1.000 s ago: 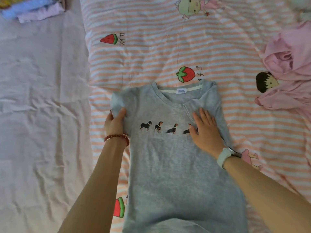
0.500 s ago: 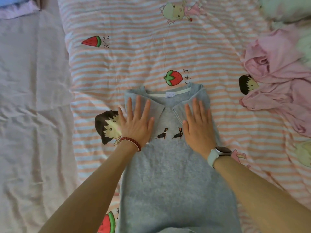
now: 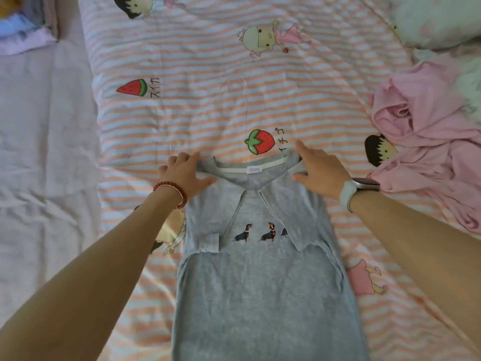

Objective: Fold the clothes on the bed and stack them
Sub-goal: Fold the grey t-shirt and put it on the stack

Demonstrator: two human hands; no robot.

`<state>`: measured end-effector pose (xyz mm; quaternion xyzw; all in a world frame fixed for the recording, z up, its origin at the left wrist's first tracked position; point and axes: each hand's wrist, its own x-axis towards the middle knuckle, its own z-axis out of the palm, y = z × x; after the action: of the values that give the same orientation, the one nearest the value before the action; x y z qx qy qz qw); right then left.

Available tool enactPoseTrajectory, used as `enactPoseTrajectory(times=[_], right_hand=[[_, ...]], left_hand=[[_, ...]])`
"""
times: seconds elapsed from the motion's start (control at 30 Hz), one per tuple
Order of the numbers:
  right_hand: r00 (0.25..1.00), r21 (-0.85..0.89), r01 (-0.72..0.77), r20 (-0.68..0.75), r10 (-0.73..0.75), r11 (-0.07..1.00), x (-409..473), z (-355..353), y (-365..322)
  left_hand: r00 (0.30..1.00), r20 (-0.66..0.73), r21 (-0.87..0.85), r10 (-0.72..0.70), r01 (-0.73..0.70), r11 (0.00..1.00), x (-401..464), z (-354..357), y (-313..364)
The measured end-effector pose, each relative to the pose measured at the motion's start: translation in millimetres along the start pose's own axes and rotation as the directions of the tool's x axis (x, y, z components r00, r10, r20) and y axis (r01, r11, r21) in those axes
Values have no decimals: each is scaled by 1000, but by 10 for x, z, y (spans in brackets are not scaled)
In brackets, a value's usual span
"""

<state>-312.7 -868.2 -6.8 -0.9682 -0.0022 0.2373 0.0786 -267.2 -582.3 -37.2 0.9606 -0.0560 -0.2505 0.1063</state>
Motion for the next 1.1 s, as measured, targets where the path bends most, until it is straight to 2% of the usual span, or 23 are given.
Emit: enactPoseTrajectory(times=[0.1,0.2,0.27,0.33,0.4,0.47,0.57,0.63,0.77,0.87,1.0,1.1], right_hand=[[998,42,-6,64,3,999,151,-91,-4],[993,96,-30,118,19,995,160,-146,-74],[999,70,-39,5,39,997,171,-234,-92],[978,51,-64,-198,73,997,206,-394,-102],[925,52,-93,-364,105,994,254,-599,-123],[896,36,-72,-438,80,997,253,-749,-161],[895,4,22,-446,-18,1000,113,-756,-197],[896,61,96,-441,-60,994,-91,-665,-197],[892,124,225,-425,-153,966,-630,-401,-183],[893,105,250,-409,-187,963,-1120,-146,-173],[888,87,279,-404,-222,956,-1776,360,-166],[904,64,296,-342,-258,953,-2214,793,-142]], left_hand=[[994,96,-145,60,-45,988,152,-158,16],[986,107,-140,129,-114,984,162,-275,65],[991,-7,-134,135,-135,982,181,-396,107],[976,-191,-138,100,-128,982,209,-597,168],[925,-374,-150,70,-135,979,223,-837,250],[876,-470,-126,111,-191,973,180,-1005,328],[847,-473,-40,242,-295,955,-18,-1020,371],[814,-487,-9,317,-367,930,-241,-938,332],[699,-520,95,490,-523,847,-804,-663,182],[617,-544,126,569,-610,782,-1310,-291,33],[604,-418,159,679,-687,709,-1898,312,-203],[612,-330,154,719,-717,680,-2259,659,-334]])
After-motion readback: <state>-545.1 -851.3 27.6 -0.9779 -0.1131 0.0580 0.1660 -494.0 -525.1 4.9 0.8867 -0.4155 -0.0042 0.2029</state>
